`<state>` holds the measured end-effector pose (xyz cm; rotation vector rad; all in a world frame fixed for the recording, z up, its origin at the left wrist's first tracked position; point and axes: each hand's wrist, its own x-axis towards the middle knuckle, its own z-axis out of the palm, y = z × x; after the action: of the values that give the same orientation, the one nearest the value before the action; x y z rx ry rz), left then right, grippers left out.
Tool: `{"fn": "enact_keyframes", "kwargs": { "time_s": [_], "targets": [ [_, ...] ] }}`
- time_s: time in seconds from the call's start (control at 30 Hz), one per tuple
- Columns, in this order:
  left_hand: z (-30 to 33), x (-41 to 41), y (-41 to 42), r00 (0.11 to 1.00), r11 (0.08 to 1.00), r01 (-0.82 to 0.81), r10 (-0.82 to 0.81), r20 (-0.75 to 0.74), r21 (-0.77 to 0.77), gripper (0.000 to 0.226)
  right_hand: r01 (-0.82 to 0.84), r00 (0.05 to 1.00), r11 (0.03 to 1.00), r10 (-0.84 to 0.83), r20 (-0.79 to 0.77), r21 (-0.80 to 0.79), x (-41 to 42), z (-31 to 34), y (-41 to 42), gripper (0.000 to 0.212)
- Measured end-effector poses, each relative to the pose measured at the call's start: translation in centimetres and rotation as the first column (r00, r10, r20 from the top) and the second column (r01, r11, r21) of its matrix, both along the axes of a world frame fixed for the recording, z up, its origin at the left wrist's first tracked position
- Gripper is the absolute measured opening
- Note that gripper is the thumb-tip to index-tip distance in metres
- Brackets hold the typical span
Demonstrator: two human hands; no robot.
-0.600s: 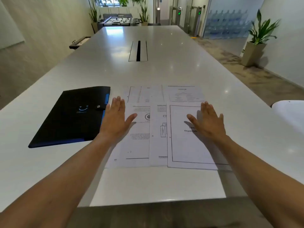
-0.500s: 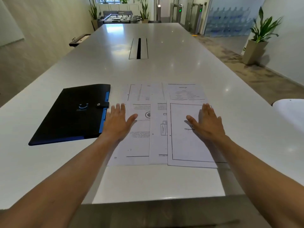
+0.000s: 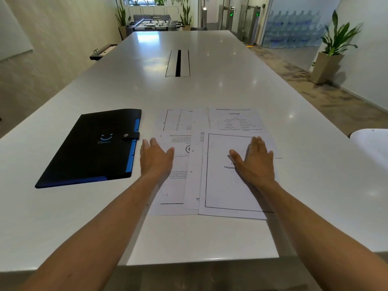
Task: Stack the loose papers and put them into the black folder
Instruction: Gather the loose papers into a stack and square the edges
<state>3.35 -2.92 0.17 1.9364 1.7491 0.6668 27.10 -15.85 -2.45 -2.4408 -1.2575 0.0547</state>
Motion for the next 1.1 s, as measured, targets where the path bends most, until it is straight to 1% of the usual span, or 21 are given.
{"fn": "enact_keyframes", "kwargs": {
  "time_s": [0.07,0.13,0.2,0.33,0.4,0.5,0.6,0.67,0.77,0.83,0.9,0.97,1.0,1.03,1.07,1.1],
  "targets": [
    [0.6,-0.5,0.5,0.995,0.996,-0.09,0.091,-0.028,0.014,0.069,0.084,0.996,0.995,-0.083,-0.018,0.06,0.4,0.3,0.0,0.091],
    [1.1,-0.9,0.9,0.992,0.992,-0.123,0.123,-0.034,-0.017,0.065,0.127,0.99,0.99,-0.123,-0.065,0.06,0.7,0.6,0.0,0.089],
    [1.5,-0.6,1.2,0.993,0.99,-0.113,0.116,0.029,-0.084,0.066,0.111,0.991,0.993,-0.107,-0.081,0.045,0.5,0.5,0.2,0.089],
    [2.1,0.3,1.1,0.957,0.972,-0.081,0.138,0.255,-0.222,0.078,0.064,0.997,0.997,-0.062,-0.047,0.04,-1.0,0.1,1.0,0.085],
    [2.1,0.2,1.2,0.929,0.966,-0.111,0.184,0.32,-0.235,0.079,0.063,0.997,0.997,-0.06,-0.052,0.053,-1.7,0.0,1.3,0.082],
    [1.7,-0.1,1.1,0.915,0.967,-0.116,0.193,0.355,-0.228,0.074,0.08,0.993,0.994,-0.073,-0.087,0.069,-2.3,0.1,1.9,0.08],
    [1.5,-0.1,1.0,0.906,0.973,-0.077,0.158,0.393,-0.216,0.069,0.087,0.989,0.992,-0.075,-0.126,0.09,-2.9,0.4,2.6,0.08],
    [1.7,-0.1,1.2,0.919,0.974,-0.048,0.129,0.373,-0.22,0.068,0.088,0.986,0.99,-0.071,-0.152,0.107,-3.3,0.5,2.9,0.079],
    [1.9,-0.1,1.6,0.929,0.952,0.019,0.096,0.358,-0.304,0.075,0.066,0.974,0.988,-0.034,-0.224,0.137,-4.1,0.8,3.4,0.08],
    [2.2,-0.6,2.2,0.891,0.914,0.063,0.129,0.435,-0.401,0.082,0.088,0.951,0.975,-0.022,-0.308,0.202,-4.2,1.3,3.5,0.081],
    [2.4,-1.5,2.9,0.852,0.85,0.163,0.136,0.506,-0.502,0.091,0.169,0.924,0.949,-0.058,-0.378,0.267,-3.4,2.0,3.4,0.079],
    [2.5,-2.1,3.4,0.826,0.794,0.281,0.085,0.557,-0.539,0.099,0.233,0.905,0.928,-0.098,-0.413,0.29,-2.5,2.3,3.1,0.076],
    [2.5,-2.2,3.5,0.812,0.791,0.305,0.075,0.579,-0.53,0.101,0.24,0.895,0.925,-0.094,-0.436,0.293,-2.3,2.4,3.1,0.075],
    [2.6,-2.2,3.3,0.802,0.797,0.307,0.078,0.593,-0.52,0.101,0.232,0.882,0.925,-0.07,-0.466,0.302,-2.4,2.5,3.2,0.075],
    [2.7,-1.9,3.1,0.8,0.8,0.304,0.081,0.595,-0.517,0.096,0.219,0.868,0.923,-0.036,-0.495,0.317,-2.7,2.5,3.3,0.074],
    [2.9,-1.6,2.7,0.8,0.796,0.314,0.072,0.596,-0.518,0.086,0.204,0.856,0.92,-0.003,-0.516,0.333,-3.0,2.4,3.5,0.074]
  ]
}}
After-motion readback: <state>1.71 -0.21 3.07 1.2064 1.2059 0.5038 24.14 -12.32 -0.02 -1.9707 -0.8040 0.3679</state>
